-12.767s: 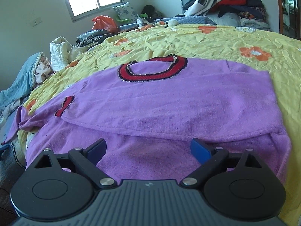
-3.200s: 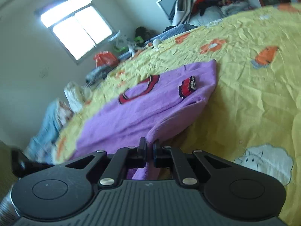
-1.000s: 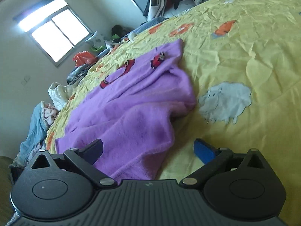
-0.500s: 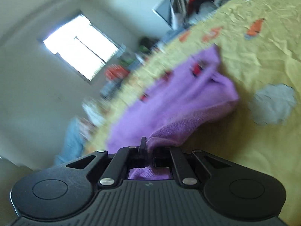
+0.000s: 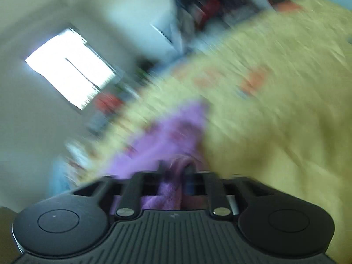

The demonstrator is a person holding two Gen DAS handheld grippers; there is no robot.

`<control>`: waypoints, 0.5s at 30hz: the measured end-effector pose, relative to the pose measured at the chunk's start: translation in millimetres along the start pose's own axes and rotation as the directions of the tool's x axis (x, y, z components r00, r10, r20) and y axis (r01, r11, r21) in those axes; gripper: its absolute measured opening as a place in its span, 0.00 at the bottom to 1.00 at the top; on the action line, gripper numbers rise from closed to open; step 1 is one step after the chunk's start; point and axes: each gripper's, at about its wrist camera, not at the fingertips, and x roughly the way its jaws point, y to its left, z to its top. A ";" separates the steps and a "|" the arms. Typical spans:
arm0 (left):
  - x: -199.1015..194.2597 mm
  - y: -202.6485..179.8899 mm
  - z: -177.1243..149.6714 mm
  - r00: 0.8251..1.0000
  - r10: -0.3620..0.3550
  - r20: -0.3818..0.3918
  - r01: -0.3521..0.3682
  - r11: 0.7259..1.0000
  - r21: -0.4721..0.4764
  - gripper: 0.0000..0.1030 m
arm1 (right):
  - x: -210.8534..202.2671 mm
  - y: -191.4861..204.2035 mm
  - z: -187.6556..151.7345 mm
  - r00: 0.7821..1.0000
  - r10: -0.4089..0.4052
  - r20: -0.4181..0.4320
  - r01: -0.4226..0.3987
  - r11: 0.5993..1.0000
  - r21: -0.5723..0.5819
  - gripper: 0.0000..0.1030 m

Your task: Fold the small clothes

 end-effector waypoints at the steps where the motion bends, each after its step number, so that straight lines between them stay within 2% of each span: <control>1: 2.5 4.2 -5.9 0.999 0.044 -0.019 -0.044 0.999 -0.007 0.14 | 2.5 -2.1 -2.4 0.997 -0.071 -0.010 0.071 0.997 -0.034 0.83; 2: -0.2 7.7 -11.7 0.999 0.043 -0.013 -0.044 0.999 -0.021 0.15 | -0.9 -5.4 -6.0 0.998 -0.067 0.003 0.067 0.997 -0.041 0.89; 4: -15.4 6.5 -23.5 0.999 0.026 0.026 -0.025 0.999 -0.032 0.20 | -10.4 -11.1 -11.7 1.000 0.011 0.026 -0.011 1.000 -0.029 0.88; 6: -29.7 -1.6 -34.5 0.997 0.055 0.052 -0.056 0.998 0.019 0.41 | -19.2 -7.7 -20.7 0.999 0.003 0.048 -0.001 1.000 -0.031 0.89; 9: -40.7 -5.6 -51.1 0.998 0.048 0.052 -0.051 0.997 0.055 0.53 | -21.9 -3.1 -39.3 1.000 0.020 0.012 -0.020 0.999 -0.027 0.89; 10: -37.3 -6.8 -54.9 0.996 0.076 0.041 -0.079 0.994 0.072 0.55 | -17.1 -2.8 -45.4 1.000 0.016 -0.003 -0.016 0.999 -0.032 0.91; 12: -28.3 -7.2 -58.2 0.995 0.093 0.036 -0.096 0.991 0.089 0.64 | -7.9 -2.3 -57.4 0.999 0.018 -0.041 -0.019 0.999 -0.027 0.95; 13: -22.7 -7.7 -57.5 0.993 0.108 0.047 -0.112 0.990 0.089 0.66 | -7.7 2.7 -61.0 0.999 0.045 -0.025 -0.046 0.998 -0.039 0.95; 14: -18.2 -9.4 -56.6 0.989 0.135 0.065 -0.140 0.986 0.086 0.83 | -1.5 5.9 -61.9 0.994 0.094 -0.047 -0.096 0.995 -0.040 0.93; 15: -13.8 -9.8 -56.3 0.988 0.137 0.068 -0.142 0.986 0.082 0.88 | 5.1 9.6 -63.3 0.991 0.124 -0.057 -0.127 0.991 -0.047 0.75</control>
